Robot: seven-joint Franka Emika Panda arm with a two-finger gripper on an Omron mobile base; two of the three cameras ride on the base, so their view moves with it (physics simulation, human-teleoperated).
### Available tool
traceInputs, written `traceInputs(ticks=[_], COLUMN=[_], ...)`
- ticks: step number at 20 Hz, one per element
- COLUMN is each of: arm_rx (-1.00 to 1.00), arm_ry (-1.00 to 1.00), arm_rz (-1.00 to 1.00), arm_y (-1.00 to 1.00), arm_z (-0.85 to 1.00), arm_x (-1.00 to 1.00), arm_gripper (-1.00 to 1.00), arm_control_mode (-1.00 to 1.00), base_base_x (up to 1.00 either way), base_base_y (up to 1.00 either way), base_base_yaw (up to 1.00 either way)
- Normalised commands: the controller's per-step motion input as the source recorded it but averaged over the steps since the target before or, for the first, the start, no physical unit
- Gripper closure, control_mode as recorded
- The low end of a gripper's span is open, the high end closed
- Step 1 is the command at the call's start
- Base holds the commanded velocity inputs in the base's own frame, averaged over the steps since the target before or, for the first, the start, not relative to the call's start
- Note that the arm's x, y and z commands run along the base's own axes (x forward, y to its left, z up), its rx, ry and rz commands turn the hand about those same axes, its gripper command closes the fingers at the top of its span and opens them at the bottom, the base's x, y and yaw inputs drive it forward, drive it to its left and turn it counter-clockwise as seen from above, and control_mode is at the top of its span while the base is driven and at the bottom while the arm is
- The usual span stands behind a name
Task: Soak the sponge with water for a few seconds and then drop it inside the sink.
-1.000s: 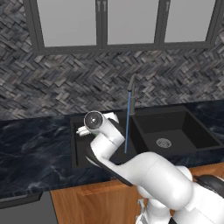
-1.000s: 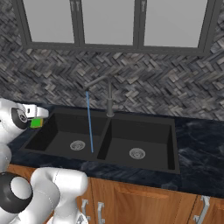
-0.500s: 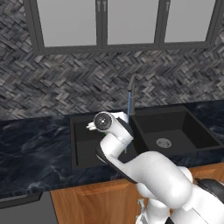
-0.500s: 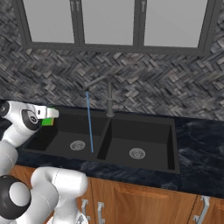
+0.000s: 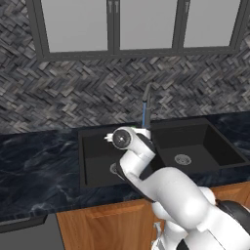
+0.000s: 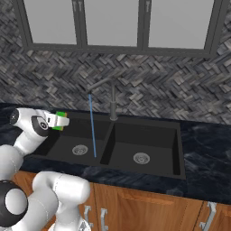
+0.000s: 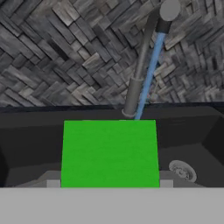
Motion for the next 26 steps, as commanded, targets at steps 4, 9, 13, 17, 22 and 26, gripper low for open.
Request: traceInputs(ticks=[4, 9, 13, 17, 22, 26], arm_rx=[0.06, 0.05, 0.02, 0.0, 0.0, 0.0], arm_ry=[-0.01, -0.02, 0.0, 0.0, 0.0, 0.0], arm_rz=[-0.11, -0.11, -0.11, -0.1, -0.11, -0.1], arm_y=[-0.21, -0.24, -0.18, -0.11, -0.09, -0.21], arm_z=[-0.02, 0.0, -0.06, -0.17, -0.18, -0.04], arm_x=[0.04, 0.05, 0.04, 0.13, 0.23, 0.16], arm_gripper=[1.0, 1.0, 1.0, 1.0, 1.0, 1.0], arm_control_mode=[-1.0, -1.0, -1.0, -1.0, -1.0, -1.0], base_base_x=[0.0, 0.0, 0.0, 0.0, 0.0, 0.0], base_base_y=[0.0, 0.0, 0.0, 0.0, 0.0, 0.0], base_base_yaw=[0.0, 0.0, 0.0, 0.0, 0.0, 0.0])
